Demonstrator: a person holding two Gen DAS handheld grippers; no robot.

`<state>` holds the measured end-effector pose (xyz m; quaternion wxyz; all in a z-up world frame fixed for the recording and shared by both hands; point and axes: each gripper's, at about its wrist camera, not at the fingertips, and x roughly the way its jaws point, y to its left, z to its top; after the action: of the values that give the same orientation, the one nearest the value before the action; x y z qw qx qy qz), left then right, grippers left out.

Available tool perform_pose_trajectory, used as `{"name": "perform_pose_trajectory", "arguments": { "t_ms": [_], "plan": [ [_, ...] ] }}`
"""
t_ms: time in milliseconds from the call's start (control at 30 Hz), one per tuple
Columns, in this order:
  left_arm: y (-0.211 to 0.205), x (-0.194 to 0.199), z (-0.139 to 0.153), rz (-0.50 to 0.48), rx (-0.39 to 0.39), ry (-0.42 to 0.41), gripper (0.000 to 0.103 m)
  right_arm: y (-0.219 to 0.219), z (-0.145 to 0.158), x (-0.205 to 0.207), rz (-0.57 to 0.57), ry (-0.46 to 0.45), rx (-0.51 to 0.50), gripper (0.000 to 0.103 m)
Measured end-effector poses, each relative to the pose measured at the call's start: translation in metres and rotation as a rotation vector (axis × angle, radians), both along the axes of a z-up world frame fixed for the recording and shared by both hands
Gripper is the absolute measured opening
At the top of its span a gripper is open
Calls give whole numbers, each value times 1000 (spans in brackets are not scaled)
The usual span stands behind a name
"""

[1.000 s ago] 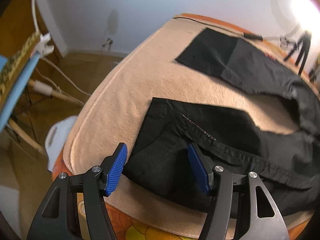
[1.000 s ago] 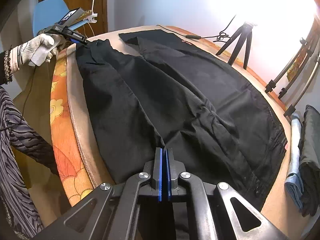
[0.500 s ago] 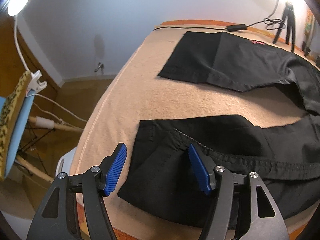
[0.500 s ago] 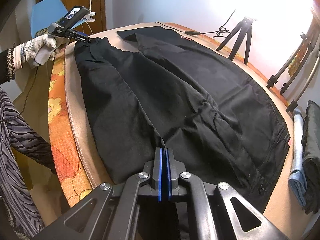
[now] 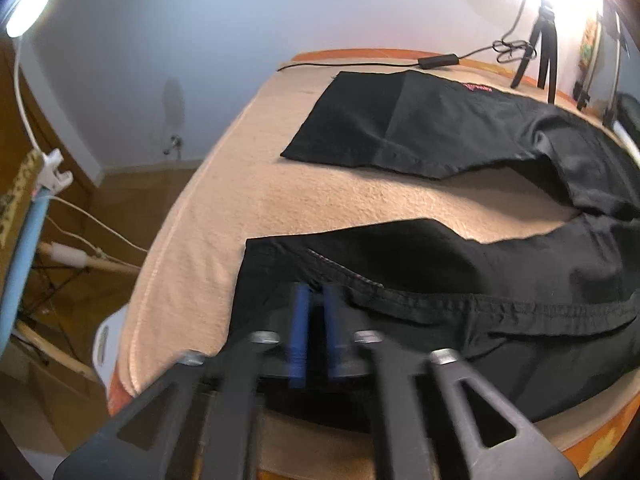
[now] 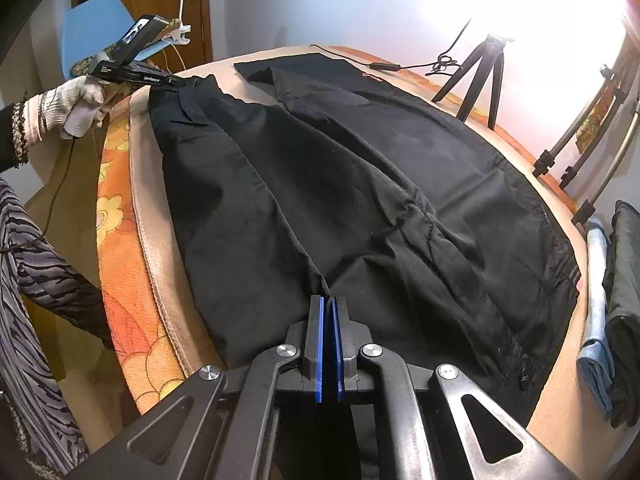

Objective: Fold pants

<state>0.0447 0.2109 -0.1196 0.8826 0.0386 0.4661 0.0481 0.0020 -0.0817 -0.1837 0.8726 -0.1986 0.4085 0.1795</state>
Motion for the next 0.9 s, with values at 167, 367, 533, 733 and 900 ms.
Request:
{"name": "perform_pose_trajectory", "arguments": {
  "t_ms": [167,367,533,733,900],
  "plan": [
    [3,14,-4,-28,23,9,56,1,-1,0,-4,2,-5,2],
    [13,16,-10,-42,-117,-5,36,-1,-3,4,-10,15,6,3],
    [-2,7,-8,-87,-71,-6,9,-2,-3,5,-9,20,9,3],
    [3,-8,1,-33,-60,-31,7,-3,1,1,-10,2,17,2],
    [17,-21,42,25,-116,-173,7,-2,13,-4,-5,-29,27,1]
  ]
}}
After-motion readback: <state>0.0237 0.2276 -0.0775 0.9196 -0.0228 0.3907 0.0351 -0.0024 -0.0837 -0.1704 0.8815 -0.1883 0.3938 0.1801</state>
